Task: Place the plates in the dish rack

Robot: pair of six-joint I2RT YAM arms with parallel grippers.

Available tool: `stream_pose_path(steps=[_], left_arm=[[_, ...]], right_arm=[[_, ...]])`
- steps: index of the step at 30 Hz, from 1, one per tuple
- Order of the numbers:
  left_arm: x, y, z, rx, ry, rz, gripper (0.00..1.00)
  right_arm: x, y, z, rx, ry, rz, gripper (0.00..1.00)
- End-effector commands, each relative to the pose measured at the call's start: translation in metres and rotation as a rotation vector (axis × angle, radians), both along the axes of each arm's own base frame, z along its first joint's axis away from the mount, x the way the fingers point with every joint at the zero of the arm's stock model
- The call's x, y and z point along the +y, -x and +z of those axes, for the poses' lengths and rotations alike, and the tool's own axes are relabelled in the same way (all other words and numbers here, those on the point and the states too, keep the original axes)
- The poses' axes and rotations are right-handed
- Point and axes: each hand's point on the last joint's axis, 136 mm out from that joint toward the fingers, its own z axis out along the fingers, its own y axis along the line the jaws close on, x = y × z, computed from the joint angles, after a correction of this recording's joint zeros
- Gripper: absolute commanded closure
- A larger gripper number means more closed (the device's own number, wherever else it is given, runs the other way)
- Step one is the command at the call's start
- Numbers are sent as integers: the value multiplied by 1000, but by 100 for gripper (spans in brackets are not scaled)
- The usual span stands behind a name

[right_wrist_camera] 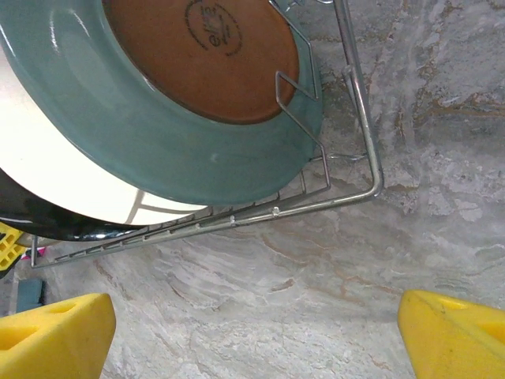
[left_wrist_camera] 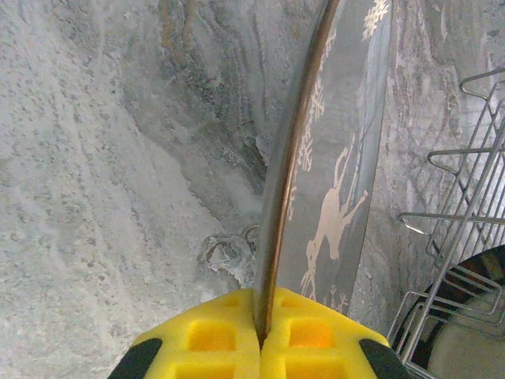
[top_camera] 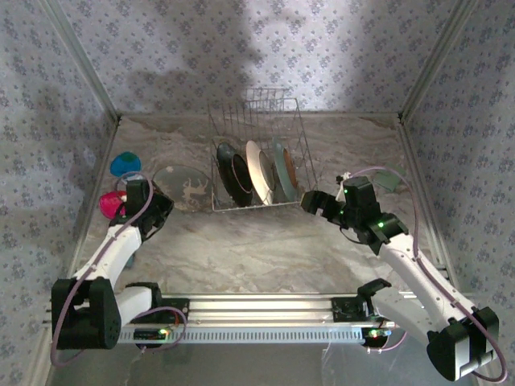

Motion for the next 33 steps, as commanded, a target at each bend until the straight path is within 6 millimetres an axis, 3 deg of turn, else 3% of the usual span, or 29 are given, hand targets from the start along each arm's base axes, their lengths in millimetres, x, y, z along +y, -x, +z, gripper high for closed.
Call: stream_pose_path(steps=[1, 11, 22, 33], left_arm=[[-5, -23, 60, -169, -14, -80, 100], [-1, -22, 86, -194, -51, -102, 100], [2, -23, 93, -186, -75, -102, 100], [2, -20, 104, -190, -65, -88, 100]], right_arm=[[4, -7, 19, -50, -21, 13, 6], [6, -10, 29, -69, -20, 22, 6], [11, -14, 42, -89, -38, 43, 6], [24, -19, 34, -60, -55, 90, 6]])
